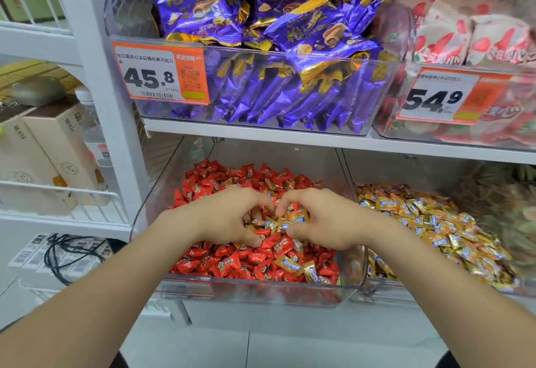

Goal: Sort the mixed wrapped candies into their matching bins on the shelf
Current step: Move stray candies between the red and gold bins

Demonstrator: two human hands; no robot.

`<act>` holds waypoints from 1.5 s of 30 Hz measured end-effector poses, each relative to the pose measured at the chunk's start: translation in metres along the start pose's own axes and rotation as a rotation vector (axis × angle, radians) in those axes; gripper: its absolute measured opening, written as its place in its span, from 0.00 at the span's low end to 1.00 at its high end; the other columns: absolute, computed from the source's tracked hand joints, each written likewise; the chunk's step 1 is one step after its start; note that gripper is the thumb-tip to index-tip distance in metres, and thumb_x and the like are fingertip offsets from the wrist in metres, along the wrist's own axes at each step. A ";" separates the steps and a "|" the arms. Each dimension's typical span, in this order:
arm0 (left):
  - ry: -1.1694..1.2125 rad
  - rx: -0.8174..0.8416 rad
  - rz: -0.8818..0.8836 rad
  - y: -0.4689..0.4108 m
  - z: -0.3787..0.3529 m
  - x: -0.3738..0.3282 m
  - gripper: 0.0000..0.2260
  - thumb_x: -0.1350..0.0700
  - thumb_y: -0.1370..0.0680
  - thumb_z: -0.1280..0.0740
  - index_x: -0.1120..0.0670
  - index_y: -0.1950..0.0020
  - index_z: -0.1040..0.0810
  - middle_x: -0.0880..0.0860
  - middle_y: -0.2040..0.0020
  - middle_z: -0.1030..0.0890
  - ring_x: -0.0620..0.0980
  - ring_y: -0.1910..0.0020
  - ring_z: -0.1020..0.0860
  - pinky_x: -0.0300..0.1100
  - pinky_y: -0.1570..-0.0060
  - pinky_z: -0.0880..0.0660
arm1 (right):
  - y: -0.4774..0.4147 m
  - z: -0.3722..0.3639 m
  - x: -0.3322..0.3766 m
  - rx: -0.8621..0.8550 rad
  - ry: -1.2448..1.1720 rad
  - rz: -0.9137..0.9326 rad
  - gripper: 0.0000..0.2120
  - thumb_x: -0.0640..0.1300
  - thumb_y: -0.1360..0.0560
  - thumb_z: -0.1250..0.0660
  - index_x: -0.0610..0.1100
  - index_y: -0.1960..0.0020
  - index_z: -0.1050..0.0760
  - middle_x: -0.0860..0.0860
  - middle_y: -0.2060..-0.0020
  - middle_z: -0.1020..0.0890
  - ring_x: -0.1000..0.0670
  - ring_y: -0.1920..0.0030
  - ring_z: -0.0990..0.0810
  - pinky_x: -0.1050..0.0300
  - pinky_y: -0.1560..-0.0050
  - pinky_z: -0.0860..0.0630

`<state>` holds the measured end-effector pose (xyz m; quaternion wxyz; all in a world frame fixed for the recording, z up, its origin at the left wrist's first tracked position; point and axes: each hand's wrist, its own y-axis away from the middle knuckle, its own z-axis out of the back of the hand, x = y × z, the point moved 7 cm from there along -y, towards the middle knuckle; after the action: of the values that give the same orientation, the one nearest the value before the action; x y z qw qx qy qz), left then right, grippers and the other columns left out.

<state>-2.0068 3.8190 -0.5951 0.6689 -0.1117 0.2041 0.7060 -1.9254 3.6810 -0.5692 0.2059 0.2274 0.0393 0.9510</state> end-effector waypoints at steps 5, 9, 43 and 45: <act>-0.045 -0.062 -0.016 0.000 0.002 -0.006 0.18 0.45 0.23 0.25 0.43 0.34 0.21 0.41 0.49 0.21 0.40 0.52 0.24 0.40 0.48 0.28 | -0.001 0.008 -0.003 -0.064 -0.308 -0.064 0.09 0.44 0.18 0.39 0.52 0.45 0.21 0.51 0.70 0.24 0.52 0.73 0.29 0.57 0.72 0.30; -0.033 -0.032 -0.068 -0.002 -0.009 -0.016 0.28 0.46 0.22 0.26 0.45 0.24 0.29 0.44 0.32 0.23 0.44 0.36 0.24 0.37 0.37 0.30 | 0.001 0.009 -0.006 -0.101 -0.540 -0.187 0.16 0.43 0.17 0.46 0.52 0.53 0.21 0.45 0.68 0.29 0.47 0.70 0.28 0.65 0.76 0.38; 0.224 -0.252 0.063 0.016 0.030 0.007 0.07 0.58 0.19 0.28 0.45 0.47 0.15 0.45 0.67 0.18 0.39 0.69 0.18 0.34 0.63 0.22 | -0.008 -0.006 -0.003 -0.108 -0.994 -0.257 0.08 0.36 0.20 0.30 0.34 0.53 0.13 0.47 0.53 0.17 0.52 0.67 0.32 0.61 0.71 0.37; 0.204 -0.279 0.082 0.015 0.030 0.009 0.09 0.56 0.16 0.33 0.43 0.45 0.16 0.43 0.68 0.23 0.40 0.71 0.22 0.37 0.66 0.24 | -0.009 -0.006 -0.004 -0.111 -0.934 -0.242 0.08 0.36 0.20 0.31 0.38 0.50 0.13 0.44 0.53 0.14 0.52 0.67 0.30 0.62 0.71 0.34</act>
<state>-2.0185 3.8397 -0.5697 0.5935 -0.2659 0.1755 0.7391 -1.9212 3.6881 -0.5774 0.3224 0.6123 -0.0818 0.7173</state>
